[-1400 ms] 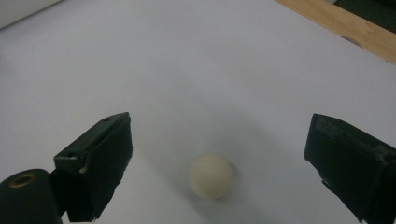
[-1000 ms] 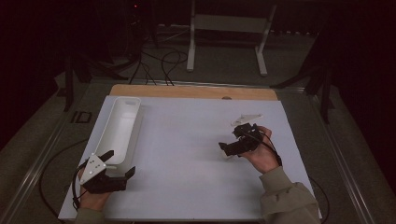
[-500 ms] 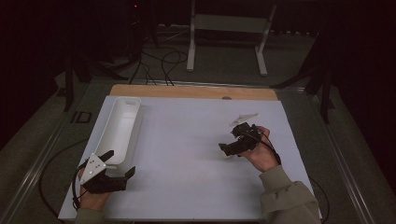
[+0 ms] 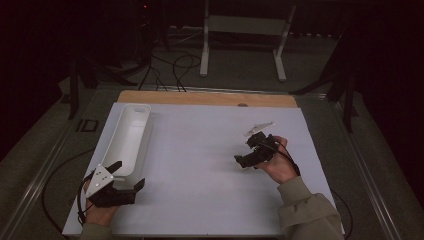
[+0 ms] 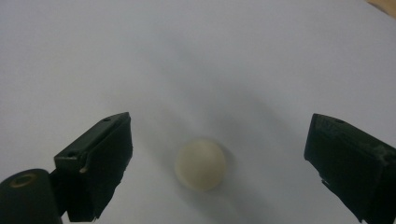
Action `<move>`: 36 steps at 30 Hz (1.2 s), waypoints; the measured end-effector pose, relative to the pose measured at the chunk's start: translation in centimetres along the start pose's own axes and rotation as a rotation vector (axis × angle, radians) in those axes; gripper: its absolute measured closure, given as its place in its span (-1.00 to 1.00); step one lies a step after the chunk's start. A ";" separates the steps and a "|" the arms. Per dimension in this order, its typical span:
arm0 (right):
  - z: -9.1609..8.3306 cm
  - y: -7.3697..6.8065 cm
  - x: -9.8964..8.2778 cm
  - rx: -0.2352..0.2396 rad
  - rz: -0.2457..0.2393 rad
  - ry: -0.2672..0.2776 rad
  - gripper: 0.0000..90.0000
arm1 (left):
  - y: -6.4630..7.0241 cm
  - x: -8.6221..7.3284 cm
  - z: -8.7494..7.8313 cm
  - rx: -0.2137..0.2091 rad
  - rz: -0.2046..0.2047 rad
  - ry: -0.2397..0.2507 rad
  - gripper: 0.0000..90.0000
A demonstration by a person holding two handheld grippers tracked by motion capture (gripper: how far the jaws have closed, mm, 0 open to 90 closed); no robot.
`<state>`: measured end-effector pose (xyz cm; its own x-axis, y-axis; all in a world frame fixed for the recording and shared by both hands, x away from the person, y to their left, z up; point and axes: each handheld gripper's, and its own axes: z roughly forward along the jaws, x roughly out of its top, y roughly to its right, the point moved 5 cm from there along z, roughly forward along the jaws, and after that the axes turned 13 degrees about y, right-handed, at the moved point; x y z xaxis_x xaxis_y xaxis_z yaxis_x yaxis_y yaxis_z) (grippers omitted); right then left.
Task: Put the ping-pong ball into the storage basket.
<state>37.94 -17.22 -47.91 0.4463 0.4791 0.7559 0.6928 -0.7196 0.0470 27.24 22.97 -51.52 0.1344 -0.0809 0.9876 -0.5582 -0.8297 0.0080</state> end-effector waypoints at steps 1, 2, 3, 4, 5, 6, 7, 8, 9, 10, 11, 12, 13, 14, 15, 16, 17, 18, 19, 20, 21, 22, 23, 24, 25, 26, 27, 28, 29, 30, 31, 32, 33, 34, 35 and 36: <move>0.0 0.0 0.0 0.000 0.000 0.000 -0.84 | 0.0 0.0 0.0 0.000 0.000 0.000 -0.96; 0.0 0.0 0.0 0.001 0.001 -0.001 -0.84 | 0.0 0.0 0.0 0.000 -0.001 0.000 -0.96; 0.0 0.0 0.0 0.001 0.001 -0.001 -0.84 | 0.0 0.0 0.0 0.000 -0.001 0.000 -0.96; 0.1 0.0 -0.1 0.002 0.002 -0.006 -0.84 | 0.0 0.0 0.0 0.000 0.000 0.000 -0.96; 0.1 0.0 -0.2 0.002 0.003 -0.009 -0.84 | 0.0 0.0 0.0 0.000 0.000 0.000 -0.96; 0.1 0.0 -0.2 0.002 0.003 -0.009 -0.84 | 0.0 0.0 0.0 0.000 0.000 0.000 -0.96; 0.2 0.0 -0.2 0.003 0.000 -0.012 -0.84 | 0.0 0.0 0.0 0.000 0.000 0.000 -0.96; 0.2 0.0 -0.3 0.002 0.001 -0.015 -0.84 | 0.0 0.0 0.0 0.000 0.000 0.000 -0.97; 0.4 0.0 -0.4 0.005 0.004 -0.025 -0.84 | 0.0 0.0 0.0 0.000 0.000 0.000 -0.96; 0.4 0.0 -0.4 0.005 0.004 -0.025 -0.84 | 0.0 0.0 0.0 0.000 0.000 0.000 -0.96; 0.4 0.1 -0.5 0.009 0.003 -0.030 -0.84 | 0.0 0.0 0.0 0.000 0.000 0.000 -0.96; 0.6 0.1 -0.7 0.015 0.002 -0.042 -0.84 | 0.0 0.0 0.0 0.000 0.000 0.000 -0.97; 0.6 0.1 -0.7 0.015 0.002 -0.042 -0.84 | 0.0 0.0 0.0 0.000 0.000 0.000 -0.97; 0.7 0.1 -0.9 0.022 0.004 -0.059 -0.84 | 0.0 0.0 0.0 -0.001 0.000 0.000 -0.97; 0.7 0.1 -0.9 0.022 0.004 -0.059 -0.84 | 0.0 0.0 0.0 -0.001 0.000 0.000 -0.97; 0.8 0.0 -1.0 0.019 0.003 -0.066 -0.84 | 0.0 0.0 0.0 -0.001 -0.001 0.001 -0.96; 0.8 0.0 -1.0 0.019 0.003 -0.066 -0.84 | 0.0 0.0 0.0 -0.001 -0.001 0.001 -0.97; 0.9 0.0 -0.9 0.022 0.002 -0.067 -0.84 | 0.0 0.0 0.0 0.000 -0.001 0.001 -0.97; 1.0 0.0 -1.0 0.021 0.001 -0.069 -0.83 | 0.0 0.0 0.0 -0.001 -0.001 0.001 -0.97; 1.0 0.0 -1.0 0.021 0.001 -0.069 -0.83 | 0.0 0.0 0.0 -0.001 -0.001 0.001 -0.97; 1.0 0.1 -1.0 0.023 0.000 -0.072 -0.83 | 0.0 0.0 0.0 -0.001 -0.001 0.001 -0.96; 1.2 0.1 -1.1 0.025 0.002 -0.085 -0.83 | 0.0 0.0 0.0 -0.001 -0.001 0.001 -0.96; 1.3 0.1 -1.2 0.023 0.004 -0.091 -0.83 | 0.0 0.0 0.0 -0.001 -0.001 0.001 -0.96; 1.4 0.1 -1.3 0.023 0.006 -0.093 -0.83 | 0.0 0.0 0.0 -0.001 -0.001 0.001 -0.96; 1.4 0.1 -1.3 0.024 0.005 -0.099 -0.83 | 0.0 0.0 0.0 -0.001 -0.001 0.001 -0.96; 1.4 0.1 -1.3 0.024 0.005 -0.099 -0.83 | 0.0 0.0 0.0 -0.001 -0.002 0.001 -0.96; 1.4 0.1 -1.3 0.024 0.005 -0.099 -0.83 | 0.0 0.0 0.0 -0.001 -0.002 0.001 -0.97; 1.5 0.1 -1.4 0.025 0.004 -0.101 -0.83 | 0.0 0.0 0.0 -0.001 -0.001 0.001 -0.97; 1.6 0.1 -1.4 0.025 0.009 -0.110 -0.82 | 0.0 0.0 0.0 -0.002 -0.001 0.001 -0.97; 1.6 0.1 -1.5 0.026 0.007 -0.111 -0.82 | 0.0 0.0 0.0 -0.001 -0.002 0.001 -0.97; 1.6 0.1 -1.5 0.026 0.007 -0.111 -0.82 | 0.0 0.0 0.0 -0.001 -0.001 0.001 -0.97; 1.6 0.1 -1.5 0.029 0.004 -0.113 -0.82 | 0.0 0.0 0.0 -0.001 -0.001 0.001 -0.96; 1.6 0.1 -1.5 0.029 0.004 -0.113 -0.82 | 0.0 0.0 0.0 -0.001 -0.001 0.001 -0.96; 1.7 0.1 -1.5 0.027 0.004 -0.115 -0.82 | 0.0 0.0 0.0 -0.001 -0.001 0.001 -0.96; 1.8 0.1 -1.6 0.027 0.007 -0.119 -0.82 | 0.0 0.0 0.0 -0.001 -0.001 0.001 -0.96; 1.8 0.2 -1.6 0.027 0.004 -0.119 -0.82 | 0.0 0.0 0.0 -0.001 -0.001 0.001 -0.96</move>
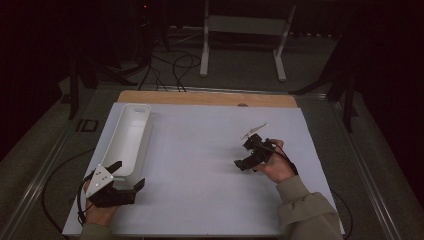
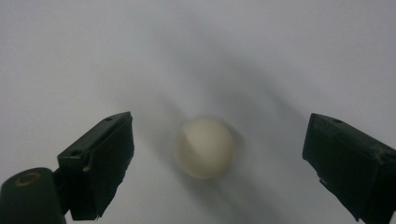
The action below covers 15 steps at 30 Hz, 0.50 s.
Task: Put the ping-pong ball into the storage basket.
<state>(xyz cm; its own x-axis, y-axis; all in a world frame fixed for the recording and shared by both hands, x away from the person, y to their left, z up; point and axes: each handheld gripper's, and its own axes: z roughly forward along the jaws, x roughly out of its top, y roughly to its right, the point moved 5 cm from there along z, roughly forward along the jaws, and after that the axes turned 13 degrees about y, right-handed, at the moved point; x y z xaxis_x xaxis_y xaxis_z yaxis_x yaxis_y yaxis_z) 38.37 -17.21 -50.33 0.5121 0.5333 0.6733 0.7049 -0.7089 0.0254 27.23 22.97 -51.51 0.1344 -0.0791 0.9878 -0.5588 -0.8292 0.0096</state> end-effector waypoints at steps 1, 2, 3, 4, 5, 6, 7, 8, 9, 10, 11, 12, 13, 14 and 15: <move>0.0 0.0 0.0 0.000 0.000 0.000 -0.82 | 0.0 0.0 0.0 0.000 0.000 0.000 -0.96; 0.0 0.0 0.0 -0.003 0.001 -0.002 -0.82 | 0.0 0.0 0.0 -0.001 -0.001 0.000 -0.96; 0.0 0.0 0.0 -0.004 0.003 -0.003 -0.82 | 0.0 0.0 0.0 0.000 0.000 0.000 -0.97; 0.0 0.0 -0.1 -0.005 0.003 -0.003 -0.79 | 0.0 0.0 0.0 -0.001 0.000 0.000 -0.97; 0.0 0.0 -0.1 -0.004 0.003 -0.003 -0.79 | 0.0 0.0 0.0 -0.001 -0.001 0.000 -0.96; 0.1 0.0 -0.1 -0.004 0.004 -0.005 -0.79 | 0.0 0.0 0.0 -0.001 0.000 0.000 -0.96; 0.1 0.0 -0.1 -0.004 0.004 -0.005 -0.79 | 0.0 0.0 0.0 -0.001 0.000 0.000 -0.96; 0.1 0.1 -0.2 -0.006 0.005 -0.012 -0.77 | 0.0 0.0 0.0 -0.001 -0.001 0.000 -0.96; 0.1 0.1 -0.2 -0.006 0.005 -0.012 -0.77 | 0.0 0.0 0.0 -0.001 -0.001 0.001 -0.96; 0.2 0.1 -0.2 -0.004 0.008 -0.018 -0.77 | 0.0 0.0 0.0 -0.001 0.000 0.000 -0.96; 0.2 0.1 -0.2 -0.004 0.008 -0.018 -0.77 | 0.0 0.0 0.0 -0.001 -0.001 0.000 -0.96; 0.3 0.1 -0.3 -0.005 0.008 -0.023 -0.75 | 0.0 0.0 0.0 -0.001 0.000 0.001 -0.97; 0.3 0.1 -0.3 -0.005 0.008 -0.023 -0.75 | 0.0 0.0 0.0 -0.001 0.000 0.000 -0.97; 0.4 0.2 -0.3 -0.004 0.008 -0.025 -0.75 | 0.0 0.0 0.0 -0.001 -0.001 0.001 -0.96; 0.4 0.2 -0.3 -0.004 0.008 -0.025 -0.75 | 0.0 0.0 0.0 -0.001 -0.001 0.001 -0.96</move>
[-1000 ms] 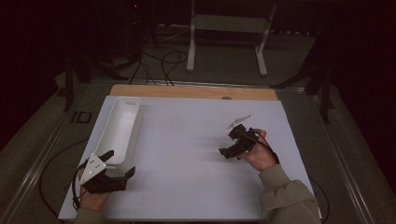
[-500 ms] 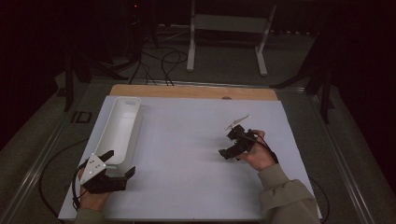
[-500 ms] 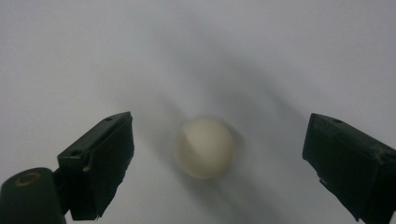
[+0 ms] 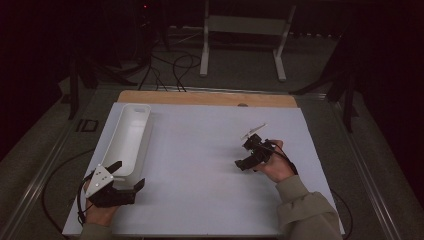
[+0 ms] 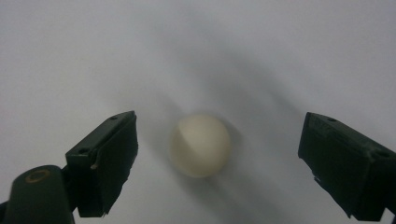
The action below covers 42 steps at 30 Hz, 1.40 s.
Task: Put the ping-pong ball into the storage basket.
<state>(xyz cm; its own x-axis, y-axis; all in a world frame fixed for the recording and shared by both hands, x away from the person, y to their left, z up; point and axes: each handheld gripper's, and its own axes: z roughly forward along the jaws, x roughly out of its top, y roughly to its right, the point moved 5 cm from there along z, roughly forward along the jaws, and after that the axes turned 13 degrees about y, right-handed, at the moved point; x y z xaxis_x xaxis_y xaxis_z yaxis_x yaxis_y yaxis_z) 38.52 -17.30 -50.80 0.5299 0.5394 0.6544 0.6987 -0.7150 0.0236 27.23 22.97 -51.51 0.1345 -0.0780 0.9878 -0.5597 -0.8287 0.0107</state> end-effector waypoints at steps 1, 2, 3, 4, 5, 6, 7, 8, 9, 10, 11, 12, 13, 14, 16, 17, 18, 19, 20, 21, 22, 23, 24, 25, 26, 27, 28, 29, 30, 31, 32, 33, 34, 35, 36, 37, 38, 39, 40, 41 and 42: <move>0.1 0.0 0.0 0.003 0.002 -0.005 -0.72 | 0.0 0.0 0.0 -0.001 0.001 0.000 -0.96; 0.2 0.0 -0.1 0.004 0.002 -0.009 -0.72 | 0.0 0.0 0.0 -0.001 0.001 0.000 -0.96; 0.2 0.0 -0.1 0.003 0.002 -0.015 -0.71 | 0.0 0.0 0.0 -0.001 0.001 0.000 -0.96; 0.2 0.0 -0.1 0.003 0.002 -0.015 -0.71 | 0.0 0.0 0.0 -0.001 0.000 0.000 -0.96; 0.3 0.0 -0.2 0.005 -0.002 -0.017 -0.70 | 0.0 0.0 0.0 -0.001 0.001 0.000 -0.96; 0.4 -0.1 -0.3 0.004 -0.007 -0.023 -0.68 | 0.0 0.0 0.0 -0.001 0.001 -0.001 -0.96; 0.5 -0.1 -0.3 0.005 -0.010 -0.026 -0.67 | 0.0 0.0 0.0 -0.001 0.000 -0.001 -0.96; 0.5 -0.2 -0.4 0.004 -0.011 -0.033 -0.66 | 0.0 0.0 0.0 -0.001 0.001 -0.001 -0.96; 0.6 -0.2 -0.4 0.003 -0.014 -0.037 -0.65 | 0.0 0.0 0.0 -0.001 0.001 -0.001 -0.96; 0.6 -0.2 -0.4 0.003 -0.014 -0.037 -0.65 | 0.0 0.0 0.0 0.000 0.000 0.000 -0.96; 0.7 -0.4 -0.4 0.008 -0.012 -0.040 -0.62 | 0.0 0.0 0.0 -0.001 0.000 -0.001 -0.97; 0.8 -0.4 -0.5 0.015 -0.017 -0.048 -0.61 | 0.0 0.0 0.0 0.000 0.001 -0.001 -0.96; 0.8 -0.4 -0.5 0.015 -0.017 -0.048 -0.61 | 0.0 0.0 0.0 0.000 0.001 -0.001 -0.96; 1.0 -0.5 -0.6 0.018 -0.019 -0.063 -0.58 | 0.0 0.0 0.0 -0.001 0.001 0.000 -0.96; 1.1 -0.6 -0.7 0.022 -0.020 -0.074 -0.55 | 0.0 0.0 0.0 -0.001 0.000 -0.001 -0.96; 1.2 -0.7 -0.8 0.021 -0.020 -0.079 -0.55 | 0.0 0.0 0.0 -0.001 0.001 -0.001 -0.96; 1.3 -0.7 -0.8 0.023 -0.021 -0.080 -0.52 | 0.0 0.0 0.0 -0.001 0.001 -0.001 -0.96; 1.4 -0.7 -0.9 0.024 -0.023 -0.083 -0.50 | 0.0 0.0 0.0 -0.001 0.001 0.000 -0.96; 1.5 -0.7 -0.9 0.022 -0.023 -0.087 -0.48 | 0.0 0.0 0.0 -0.001 0.001 -0.001 -0.96; 1.5 -0.7 -0.9 0.022 -0.023 -0.087 -0.48 | 0.0 0.0 0.0 -0.001 0.001 -0.001 -0.96; 1.6 -0.8 -1.0 0.024 -0.021 -0.092 -0.46 | 0.0 0.0 0.0 -0.001 0.001 0.000 -0.96; 1.7 -0.8 -1.1 0.026 -0.024 -0.099 -0.42 | 0.0 0.0 0.0 -0.001 0.001 -0.001 -0.96; 1.7 -0.8 -1.1 0.026 -0.024 -0.099 -0.42 | 0.0 0.0 0.0 -0.001 0.001 -0.001 -0.96; 1.9 -0.8 -1.3 0.023 -0.027 -0.116 -0.32 | 0.0 0.0 0.0 -0.001 0.001 0.000 -0.96; 1.9 -0.8 -1.3 0.023 -0.027 -0.116 -0.32 | 0.0 0.0 0.0 -0.001 0.001 -0.001 -0.96; 2.0 -0.8 -1.4 0.021 -0.026 -0.119 -0.29 | 0.0 0.0 0.0 -0.001 0.001 -0.001 -0.96; 2.0 -0.8 -1.4 0.021 -0.027 -0.121 -0.24 | 0.0 0.0 0.0 -0.001 0.001 -0.001 -0.96; 2.0 -0.7 -1.4 0.023 -0.027 -0.122 -0.21 | 0.0 0.0 0.0 -0.001 0.001 -0.001 -0.96; 2.1 -0.7 -1.5 0.022 -0.027 -0.123 -0.18 | 0.0 0.0 0.0 -0.001 0.001 -0.001 -0.96; 2.1 -0.7 -1.5 0.021 -0.029 -0.125 -0.15 | 0.0 0.0 0.0 -0.001 0.002 -0.001 -0.96; 2.3 -0.8 -1.5 0.024 -0.035 -0.128 -0.09 | 0.0 0.0 0.0 -0.001 0.002 -0.001 -0.96; 2.3 -0.8 -1.5 0.024 -0.035 -0.128 -0.09 | 0.0 0.0 0.0 -0.001 0.001 -0.001 -0.96; 2.4 -0.8 -1.5 0.020 -0.036 -0.126 -0.04 | 0.0 0.0 0.0 -0.001 0.001 -0.001 -0.96; 2.4 -0.8 -1.5 0.020 -0.036 -0.126 -0.04 | 0.0 0.0 0.0 -0.001 0.001 0.000 -0.96; 2.5 -0.9 -1.5 0.020 -0.034 -0.132 0.01 | 0.0 0.0 0.0 -0.001 0.001 -0.001 -0.96; 2.5 -0.9 -1.5 0.020 -0.034 -0.132 0.01 | 0.0 0.0 0.0 -0.001 0.002 -0.001 -0.96; 2.7 -1.0 -1.5 0.021 -0.039 -0.137 0.08 | 0.0 0.0 0.0 -0.002 0.001 -0.001 -0.96; 2.7 -1.0 -1.5 0.021 -0.039 -0.137 0.08 | 0.0 0.0 0.0 -0.001 0.001 -0.001 -0.96; 2.7 -1.0 -1.6 0.022 -0.046 -0.138 0.10 | 0.0 0.0 0.0 -0.002 0.001 0.000 -0.96; 2.7 -1.0 -1.6 0.022 -0.046 -0.138 0.10 | 0.0 0.0 0.0 -0.002 0.001 0.000 -0.96; 2.7 -1.0 -1.6 0.025 -0.048 -0.140 0.10 | 0.0 0.0 0.0 -0.002 0.001 0.000 -0.96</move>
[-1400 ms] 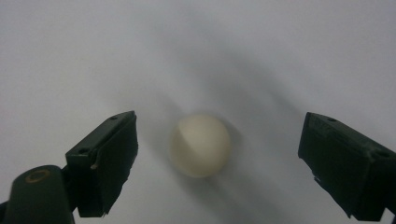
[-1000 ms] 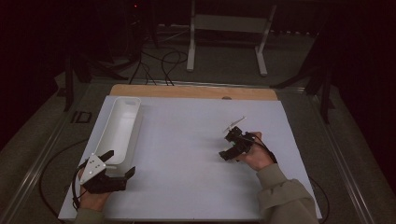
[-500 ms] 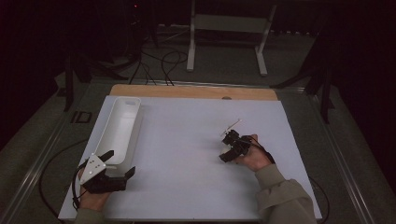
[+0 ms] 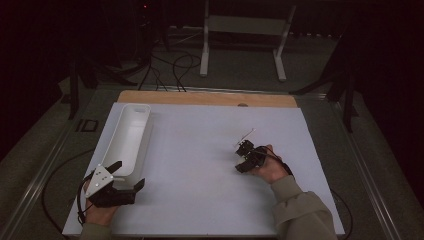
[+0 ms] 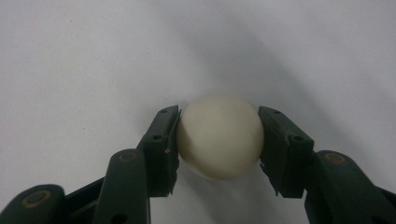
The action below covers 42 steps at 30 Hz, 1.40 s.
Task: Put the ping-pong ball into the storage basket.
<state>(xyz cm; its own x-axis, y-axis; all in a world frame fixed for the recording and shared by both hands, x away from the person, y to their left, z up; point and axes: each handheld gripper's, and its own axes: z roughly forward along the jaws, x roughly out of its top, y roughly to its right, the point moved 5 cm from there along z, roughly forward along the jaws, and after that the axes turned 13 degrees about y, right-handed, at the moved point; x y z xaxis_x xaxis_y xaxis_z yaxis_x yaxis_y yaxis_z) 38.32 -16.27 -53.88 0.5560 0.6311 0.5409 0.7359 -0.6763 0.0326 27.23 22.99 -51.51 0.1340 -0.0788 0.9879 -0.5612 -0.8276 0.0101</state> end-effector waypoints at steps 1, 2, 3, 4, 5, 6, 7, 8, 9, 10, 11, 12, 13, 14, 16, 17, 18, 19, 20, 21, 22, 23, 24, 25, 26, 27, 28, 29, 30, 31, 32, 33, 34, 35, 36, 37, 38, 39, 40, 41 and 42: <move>0.0 0.0 0.0 0.000 0.000 0.000 0.10 | 0.0 0.0 0.0 0.000 0.000 0.000 -0.96; 0.0 -0.1 0.0 0.001 0.001 -0.001 0.11 | 0.0 0.0 0.0 0.000 0.000 -0.001 -0.96; 0.0 -0.1 0.0 0.001 0.001 -0.001 0.11 | 0.0 0.0 0.0 0.000 0.000 -0.001 -0.96; -0.1 -0.1 -0.1 0.003 0.003 -0.003 0.11 | 0.0 0.0 0.0 0.000 0.000 0.000 -0.96; -0.1 -0.1 -0.1 0.003 0.003 -0.003 0.11 | 0.0 0.0 0.0 0.000 0.000 0.000 -0.96; -0.1 -0.2 -0.1 0.005 -0.002 -0.004 0.11 | 0.0 0.0 0.0 0.000 0.000 -0.001 -0.96; -0.1 -0.2 -0.1 0.005 -0.002 -0.004 0.11 | 0.0 0.0 0.0 0.000 0.000 -0.001 -0.96; -0.1 -0.2 -0.1 0.008 -0.009 -0.002 0.11 | 0.0 0.0 0.0 0.000 0.000 -0.001 -0.96; -0.2 -0.3 -0.1 0.005 -0.007 -0.005 0.11 | 0.0 0.0 0.0 0.001 0.000 -0.001 -0.96; -0.2 -0.3 -0.1 0.005 -0.007 -0.005 0.11 | 0.0 0.0 0.0 0.001 0.000 -0.001 -0.96; -0.3 -0.3 0.0 0.009 -0.012 0.000 0.11 | 0.0 0.0 0.0 0.001 0.000 -0.001 -0.96; -0.3 -0.3 0.0 0.009 -0.012 0.000 0.11 | 0.0 0.0 0.0 0.001 0.000 -0.001 -0.96; -0.4 -0.4 0.1 0.005 -0.009 0.006 0.11 | 0.0 0.0 0.0 0.001 0.001 -0.001 -0.96; -0.4 -0.4 0.1 0.005 -0.009 0.006 0.11 | 0.0 0.0 0.0 0.001 0.001 -0.001 -0.96; -0.5 -0.4 0.1 0.000 -0.011 0.010 0.11 | 0.0 0.0 0.0 0.001 0.001 -0.001 -0.96; -0.7 -0.5 0.1 0.003 -0.011 0.009 0.11 | 0.0 0.0 0.0 0.002 0.002 -0.002 -0.96; -0.7 -0.5 0.1 0.003 -0.011 0.009 0.11 | 0.0 0.0 0.0 0.002 0.002 -0.002 -0.96; -0.8 -0.4 0.2 -0.003 -0.018 0.012 0.11 | 0.0 0.0 0.0 0.002 0.002 -0.003 -0.96; -0.8 -0.4 0.2 -0.003 -0.018 0.012 0.11 | 0.0 0.0 0.0 0.002 0.002 -0.003 -0.96; -0.9 -0.5 0.2 -0.003 -0.019 0.012 0.11 | 0.0 0.0 0.0 0.002 0.002 -0.002 -0.96; -0.9 -0.5 0.2 -0.003 -0.019 0.012 0.11 | 0.0 0.0 0.0 0.002 0.002 -0.002 -0.96; -1.0 -0.5 0.3 -0.004 -0.022 0.011 0.11 | 0.0 0.0 0.0 0.002 0.002 -0.002 -0.96; -1.0 -0.5 0.3 -0.004 -0.022 0.011 0.11 | 0.0 0.0 0.0 0.002 0.002 -0.002 -0.96; -1.1 -0.5 0.3 -0.006 -0.031 0.010 0.11 | 0.0 0.0 0.0 0.002 0.002 -0.002 -0.96; -1.1 -0.5 0.3 -0.006 -0.031 0.010 0.11 | 0.0 0.0 0.0 0.002 0.002 -0.002 -0.96; -1.1 -0.6 0.4 -0.006 -0.028 0.007 0.11 | 0.0 0.0 0.0 0.002 0.002 -0.003 -0.96; -1.1 -0.6 0.4 -0.006 -0.028 0.007 0.11 | 0.0 0.0 0.0 0.002 0.002 -0.003 -0.96; -1.2 -0.6 0.4 -0.007 -0.028 0.008 0.11 | 0.0 0.0 0.0 0.002 0.002 -0.002 -0.96; -1.2 -0.6 0.4 -0.007 -0.028 0.008 0.11 | 0.0 0.0 0.0 0.002 0.002 -0.002 -0.96; -1.2 -0.6 0.4 -0.007 -0.034 0.011 0.11 | 0.0 0.0 0.0 0.002 0.001 -0.002 -0.96; -1.3 -0.6 0.5 -0.011 -0.036 0.011 0.11 | 0.0 0.0 0.0 0.002 0.000 -0.002 -0.96; -1.3 -0.7 0.5 -0.008 -0.035 0.011 0.11 | 0.0 0.0 0.0 0.001 0.000 -0.001 -0.96; -1.4 -0.7 0.6 -0.007 -0.036 0.012 0.11 | 0.0 0.0 0.0 0.002 0.000 -0.002 -0.96; -1.4 -0.7 0.6 -0.008 -0.041 0.012 0.11 | 0.0 0.0 0.0 0.002 0.000 -0.001 -0.96; -1.4 -0.7 0.6 -0.006 -0.041 0.010 0.11 | 0.0 0.0 0.0 0.002 0.000 -0.002 -0.96; -1.3 -0.8 0.6 -0.010 -0.043 0.005 0.11 | 0.0 0.0 0.0 0.002 0.000 -0.002 -0.96; -1.3 -0.8 0.6 -0.010 -0.043 0.005 0.11 | 0.0 0.0 0.0 0.002 0.000 -0.002 -0.96; -1.3 -0.8 0.6 -0.012 -0.041 0.004 0.11 | 0.0 0.0 0.0 0.002 0.000 -0.002 -0.96; -1.3 -0.8 0.6 -0.012 -0.041 0.004 0.11 | 0.0 0.0 0.0 0.002 0.000 -0.002 -0.96; -1.4 -0.8 0.6 -0.012 -0.043 0.004 0.11 | 0.0 0.0 0.0 0.002 0.000 -0.002 -0.96; -1.4 -0.8 0.6 -0.012 -0.043 0.004 0.11 | 0.0 0.0 0.0 0.002 0.000 -0.002 -0.96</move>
<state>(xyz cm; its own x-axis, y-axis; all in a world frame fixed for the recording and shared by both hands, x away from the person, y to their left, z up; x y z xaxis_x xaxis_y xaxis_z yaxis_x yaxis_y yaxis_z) 37.56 -15.91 -52.44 0.5221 0.6583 0.5423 0.7547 -0.6528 0.0660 27.23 22.97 -51.52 0.1350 -0.0800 0.9876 -0.5597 -0.8286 0.0094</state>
